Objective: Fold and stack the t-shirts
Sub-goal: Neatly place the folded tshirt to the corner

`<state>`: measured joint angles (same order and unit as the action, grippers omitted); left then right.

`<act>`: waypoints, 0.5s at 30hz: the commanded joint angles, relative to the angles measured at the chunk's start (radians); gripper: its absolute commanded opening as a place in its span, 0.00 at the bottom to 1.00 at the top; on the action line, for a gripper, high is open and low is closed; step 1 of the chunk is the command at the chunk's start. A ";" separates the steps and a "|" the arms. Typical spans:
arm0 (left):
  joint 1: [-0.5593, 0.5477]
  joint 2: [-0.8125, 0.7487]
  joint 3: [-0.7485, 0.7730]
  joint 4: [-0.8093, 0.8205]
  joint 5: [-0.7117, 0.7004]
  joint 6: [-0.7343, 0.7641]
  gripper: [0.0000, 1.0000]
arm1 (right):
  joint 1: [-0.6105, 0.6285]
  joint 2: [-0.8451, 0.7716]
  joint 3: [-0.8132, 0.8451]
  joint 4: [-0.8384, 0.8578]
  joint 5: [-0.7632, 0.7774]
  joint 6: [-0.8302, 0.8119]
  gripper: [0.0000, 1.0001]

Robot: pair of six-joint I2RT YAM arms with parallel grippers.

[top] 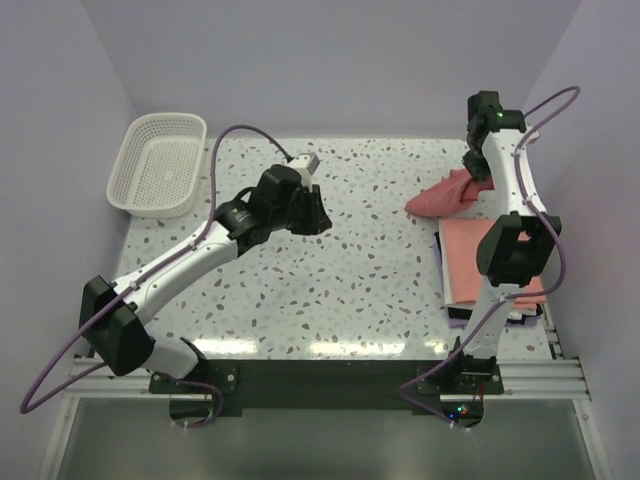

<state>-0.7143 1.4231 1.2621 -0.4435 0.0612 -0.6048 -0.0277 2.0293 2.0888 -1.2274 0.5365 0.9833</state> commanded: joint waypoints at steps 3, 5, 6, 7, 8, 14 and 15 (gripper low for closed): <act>0.003 0.031 0.063 0.002 0.023 0.028 0.26 | -0.041 -0.121 0.014 -0.058 0.034 -0.003 0.00; 0.004 0.040 0.072 -0.001 0.025 0.028 0.26 | -0.055 -0.149 -0.002 -0.052 0.025 -0.014 0.00; 0.004 0.045 0.072 -0.004 0.025 0.028 0.26 | -0.058 -0.158 -0.007 -0.044 0.025 -0.021 0.00; 0.003 0.046 0.074 -0.004 0.025 0.027 0.26 | -0.066 -0.170 -0.013 -0.037 0.023 -0.031 0.00; 0.004 0.049 0.072 -0.007 0.025 0.027 0.26 | -0.070 -0.175 -0.013 -0.027 0.019 -0.044 0.00; 0.003 0.063 0.072 -0.014 0.019 0.020 0.26 | -0.100 -0.182 0.036 -0.023 -0.007 -0.072 0.00; 0.003 0.063 0.072 -0.012 0.016 0.019 0.25 | -0.104 -0.184 0.043 -0.020 -0.016 -0.077 0.00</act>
<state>-0.7143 1.4815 1.2922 -0.4515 0.0742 -0.6048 -0.1184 1.8969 2.0773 -1.2636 0.5240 0.9325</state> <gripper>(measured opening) 0.260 0.056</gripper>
